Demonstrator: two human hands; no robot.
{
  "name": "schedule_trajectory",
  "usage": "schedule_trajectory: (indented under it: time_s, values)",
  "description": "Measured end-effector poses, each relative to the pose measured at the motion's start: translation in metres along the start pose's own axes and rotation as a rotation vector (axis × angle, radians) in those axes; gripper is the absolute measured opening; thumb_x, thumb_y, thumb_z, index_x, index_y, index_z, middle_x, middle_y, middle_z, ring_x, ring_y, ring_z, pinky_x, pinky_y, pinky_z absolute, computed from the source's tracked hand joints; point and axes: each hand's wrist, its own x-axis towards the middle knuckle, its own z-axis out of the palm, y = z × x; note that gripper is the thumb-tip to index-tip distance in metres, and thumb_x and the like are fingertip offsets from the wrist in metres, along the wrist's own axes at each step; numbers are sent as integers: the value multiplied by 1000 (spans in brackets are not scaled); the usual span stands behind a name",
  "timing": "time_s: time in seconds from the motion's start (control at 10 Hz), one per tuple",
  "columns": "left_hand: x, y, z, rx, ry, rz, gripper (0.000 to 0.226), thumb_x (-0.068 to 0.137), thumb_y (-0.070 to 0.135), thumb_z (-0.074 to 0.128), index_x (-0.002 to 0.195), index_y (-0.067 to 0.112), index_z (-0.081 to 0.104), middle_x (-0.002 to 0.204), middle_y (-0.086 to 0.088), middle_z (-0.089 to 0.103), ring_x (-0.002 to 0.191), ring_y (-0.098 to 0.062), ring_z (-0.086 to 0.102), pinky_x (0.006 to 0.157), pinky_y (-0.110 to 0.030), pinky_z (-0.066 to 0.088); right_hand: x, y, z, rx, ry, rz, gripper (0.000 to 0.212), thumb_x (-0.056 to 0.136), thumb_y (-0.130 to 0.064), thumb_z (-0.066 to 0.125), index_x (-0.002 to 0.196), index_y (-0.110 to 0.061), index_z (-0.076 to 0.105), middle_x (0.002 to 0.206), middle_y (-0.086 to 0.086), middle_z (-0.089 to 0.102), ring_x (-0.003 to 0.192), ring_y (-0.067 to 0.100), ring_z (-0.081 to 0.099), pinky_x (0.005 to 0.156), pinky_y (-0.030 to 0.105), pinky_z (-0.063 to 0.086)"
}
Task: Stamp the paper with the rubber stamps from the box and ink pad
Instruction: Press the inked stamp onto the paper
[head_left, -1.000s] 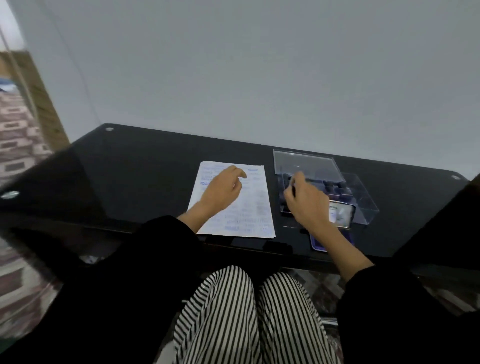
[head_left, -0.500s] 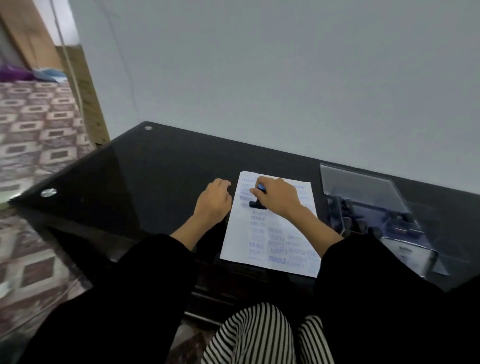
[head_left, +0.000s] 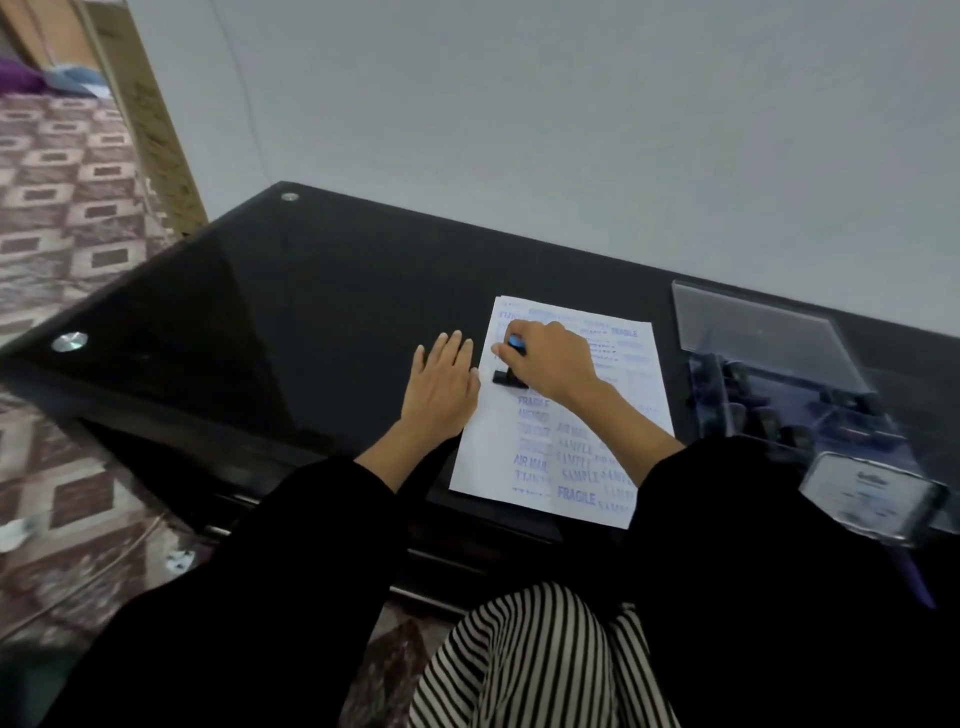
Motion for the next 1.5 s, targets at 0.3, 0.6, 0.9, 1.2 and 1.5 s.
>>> schedule_trajectory:
  time_s: [0.3, 0.6, 0.9, 1.2, 1.5]
  values:
    - [-3, 3, -3, 30, -17, -2, 50, 102, 25, 22, 148, 9, 14, 158, -7, 12, 147, -21, 6, 119, -40, 6, -2, -4, 13, 43, 4, 47, 23, 99, -31, 38, 99, -9, 48, 92, 13, 65, 70, 21, 54, 65, 31, 46]
    - [-2, 3, -2, 40, -28, -1, 50, 102, 25, 22, 148, 9, 15, 158, -8, 12, 147, -21, 6, 119, -41, 6, -16, -8, 25, 93, 99, 29, 14, 100, -25, 36, 92, -14, 36, 76, 4, 54, 52, 11, 40, 48, 18, 31]
    - [-1, 4, -3, 44, -31, -7, 50, 102, 25, 22, 148, 8, 15, 158, -8, 12, 147, -21, 5, 119, -41, 6, -24, -8, 34, 118, 177, 18, 14, 100, -23, 36, 88, -16, 33, 72, 1, 48, 53, 10, 36, 45, 16, 25]
    - [-2, 4, -3, 34, -16, -4, 50, 101, 25, 23, 148, 9, 16, 158, -8, 13, 147, -21, 6, 119, -41, 6, -1, 3, 26, 225, 13, -16, 11, 100, -21, 37, 91, -15, 34, 78, 13, 57, 56, 16, 44, 54, 25, 36]
    - [-1, 3, -2, 14, -2, -2, 50, 101, 26, 24, 147, 9, 18, 157, -7, 15, 147, -21, 8, 119, -41, 6, 13, 8, 32, 310, 12, 8, 12, 99, -19, 39, 91, -11, 41, 85, 21, 63, 62, 23, 50, 60, 36, 44]
